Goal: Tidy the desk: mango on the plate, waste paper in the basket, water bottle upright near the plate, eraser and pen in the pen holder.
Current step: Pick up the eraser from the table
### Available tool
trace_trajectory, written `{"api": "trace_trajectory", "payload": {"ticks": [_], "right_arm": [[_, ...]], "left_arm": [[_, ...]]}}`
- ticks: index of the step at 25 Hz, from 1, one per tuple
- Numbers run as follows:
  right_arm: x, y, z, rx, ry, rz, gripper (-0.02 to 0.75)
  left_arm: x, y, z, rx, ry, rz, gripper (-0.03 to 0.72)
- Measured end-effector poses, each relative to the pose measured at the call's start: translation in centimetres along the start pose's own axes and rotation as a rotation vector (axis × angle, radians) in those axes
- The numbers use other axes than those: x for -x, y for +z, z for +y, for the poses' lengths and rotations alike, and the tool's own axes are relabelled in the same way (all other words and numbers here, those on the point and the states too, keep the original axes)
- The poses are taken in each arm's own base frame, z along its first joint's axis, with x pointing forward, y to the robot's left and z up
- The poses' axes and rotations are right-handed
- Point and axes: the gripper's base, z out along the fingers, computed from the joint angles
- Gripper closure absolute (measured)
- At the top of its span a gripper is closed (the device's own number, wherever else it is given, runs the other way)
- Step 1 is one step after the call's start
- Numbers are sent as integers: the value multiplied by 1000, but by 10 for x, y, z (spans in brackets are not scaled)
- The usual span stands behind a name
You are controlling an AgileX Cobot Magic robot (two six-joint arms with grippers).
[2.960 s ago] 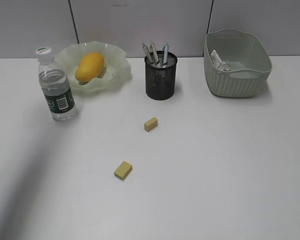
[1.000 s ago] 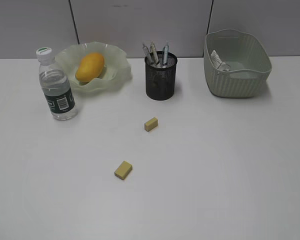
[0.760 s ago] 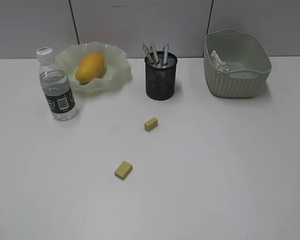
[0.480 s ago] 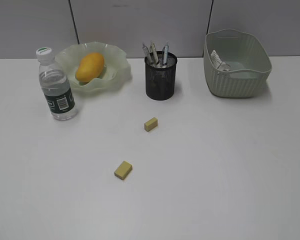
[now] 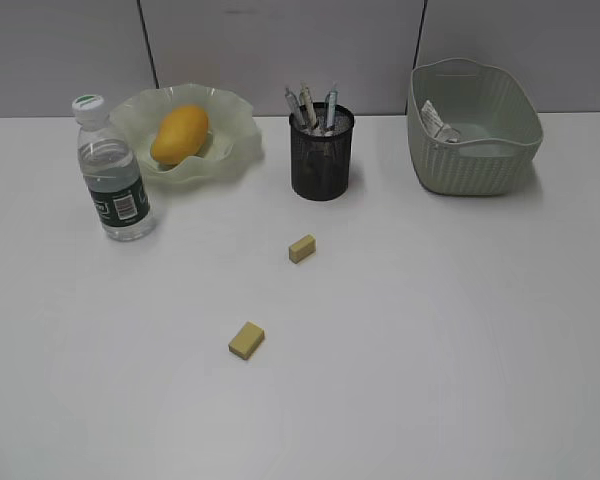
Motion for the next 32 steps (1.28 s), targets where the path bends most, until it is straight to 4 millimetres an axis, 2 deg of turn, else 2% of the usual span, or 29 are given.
{"api": "trace_trajectory", "payload": {"ticks": [11, 22, 26, 32], "right_arm": [[0, 0, 0, 1, 1, 0, 306], [0, 1, 0, 3, 2, 6, 306], [10, 14, 0, 4, 5, 129, 306], [44, 44, 1, 19, 23, 321, 306]], "left_arm": [[0, 0, 0, 0, 1, 0, 287], [0, 0, 0, -1, 0, -1, 309], [0, 0, 0, -1, 0, -1, 335], [0, 0, 0, -2, 0, -1, 364]]}}
